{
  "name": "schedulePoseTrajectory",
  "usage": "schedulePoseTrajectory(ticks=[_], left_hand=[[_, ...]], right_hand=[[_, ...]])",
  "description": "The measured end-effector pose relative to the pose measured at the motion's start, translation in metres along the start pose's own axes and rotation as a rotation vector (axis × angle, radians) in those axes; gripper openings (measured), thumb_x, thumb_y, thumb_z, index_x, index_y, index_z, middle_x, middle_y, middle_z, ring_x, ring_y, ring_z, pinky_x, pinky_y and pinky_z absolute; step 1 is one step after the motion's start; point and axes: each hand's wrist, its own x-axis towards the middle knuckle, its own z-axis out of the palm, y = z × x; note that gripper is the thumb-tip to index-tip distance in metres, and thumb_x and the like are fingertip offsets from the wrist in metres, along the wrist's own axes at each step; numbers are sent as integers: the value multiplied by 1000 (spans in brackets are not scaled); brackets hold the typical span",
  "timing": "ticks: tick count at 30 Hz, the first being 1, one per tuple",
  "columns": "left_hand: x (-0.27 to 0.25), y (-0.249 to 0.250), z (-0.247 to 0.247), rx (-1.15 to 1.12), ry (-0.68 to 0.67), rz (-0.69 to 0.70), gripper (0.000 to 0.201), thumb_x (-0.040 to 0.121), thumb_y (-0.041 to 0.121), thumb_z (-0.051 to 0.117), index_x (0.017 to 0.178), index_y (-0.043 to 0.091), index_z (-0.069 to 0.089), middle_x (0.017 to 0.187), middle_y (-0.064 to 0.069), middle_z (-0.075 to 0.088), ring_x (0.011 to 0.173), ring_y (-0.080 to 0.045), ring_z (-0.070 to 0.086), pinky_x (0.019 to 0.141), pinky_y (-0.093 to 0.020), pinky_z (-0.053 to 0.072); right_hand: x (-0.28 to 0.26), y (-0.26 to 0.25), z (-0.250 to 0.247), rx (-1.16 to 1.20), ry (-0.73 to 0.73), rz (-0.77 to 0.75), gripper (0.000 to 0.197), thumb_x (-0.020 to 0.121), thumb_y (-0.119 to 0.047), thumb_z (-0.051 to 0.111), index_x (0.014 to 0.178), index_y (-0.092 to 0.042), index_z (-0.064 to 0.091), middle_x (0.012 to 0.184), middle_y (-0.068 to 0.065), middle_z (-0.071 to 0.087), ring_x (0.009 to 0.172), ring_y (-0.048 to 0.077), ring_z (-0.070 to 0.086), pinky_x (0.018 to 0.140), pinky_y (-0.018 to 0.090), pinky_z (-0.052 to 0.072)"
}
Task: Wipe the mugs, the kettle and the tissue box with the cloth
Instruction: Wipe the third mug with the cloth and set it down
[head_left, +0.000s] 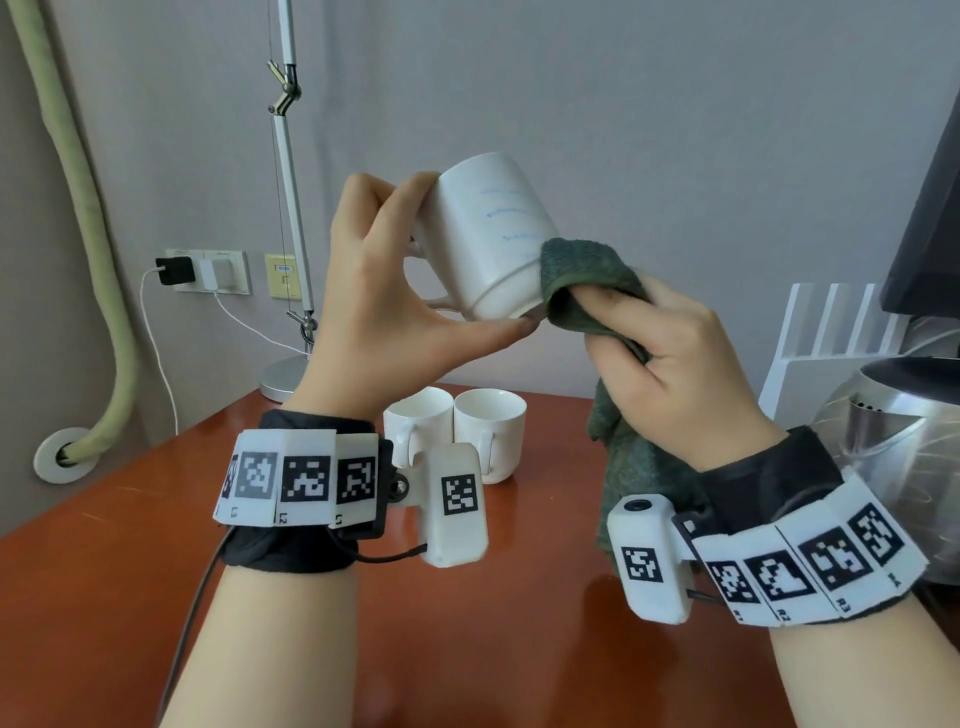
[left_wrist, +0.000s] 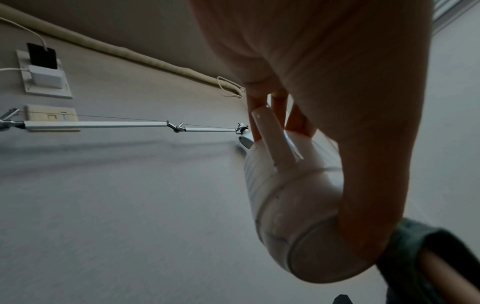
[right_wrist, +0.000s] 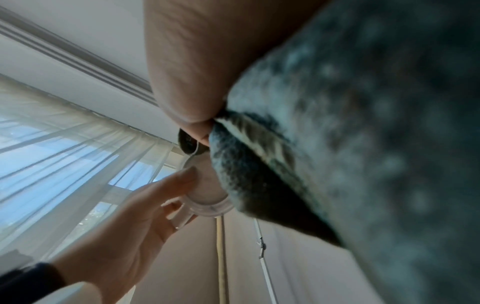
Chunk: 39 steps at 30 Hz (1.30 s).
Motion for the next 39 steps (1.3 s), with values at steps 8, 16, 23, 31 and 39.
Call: schedulePoseTrajectory(ticks=[8,16,23,31,39], left_hand=[[0,0,-10,-176,54,-99,93,55,52,85,128,3,55,107,11,35,104,3,47,91,-7,43],[-1,3,-3,-195,16,-97,96,54,49,88,129,-2,55,112,-7,40,106,-2,48,90,-6,42],[0,4,-3,-229,18,-111,97,54,50,87,131,1,54,111,3,38,111,-9,50,95,-16,45],[-1,3,-5,-250,39,-122,92,56,47,88,130,6,53,112,10,38,111,-5,51,96,-18,46],[0,4,-5,-205,7,-64,97,55,50,86,131,1,52,111,8,36,112,-13,49,95,-14,44]], right_hand=[[-3,6,2,56,9,28,39,83,0,50,114,-12,70,86,1,56,69,20,51,59,35,45],[-2,-3,8,163,22,9,35,85,1,50,111,-7,70,88,0,56,72,16,51,63,25,41],[0,2,7,285,63,122,37,84,6,50,112,-9,68,79,-28,52,70,-3,48,67,8,33],[0,1,4,338,50,137,42,82,8,50,107,-20,70,79,-26,53,68,-1,45,63,11,34],[2,-10,-2,438,32,146,48,73,10,47,111,-11,67,80,-26,58,74,-4,55,70,10,38]])
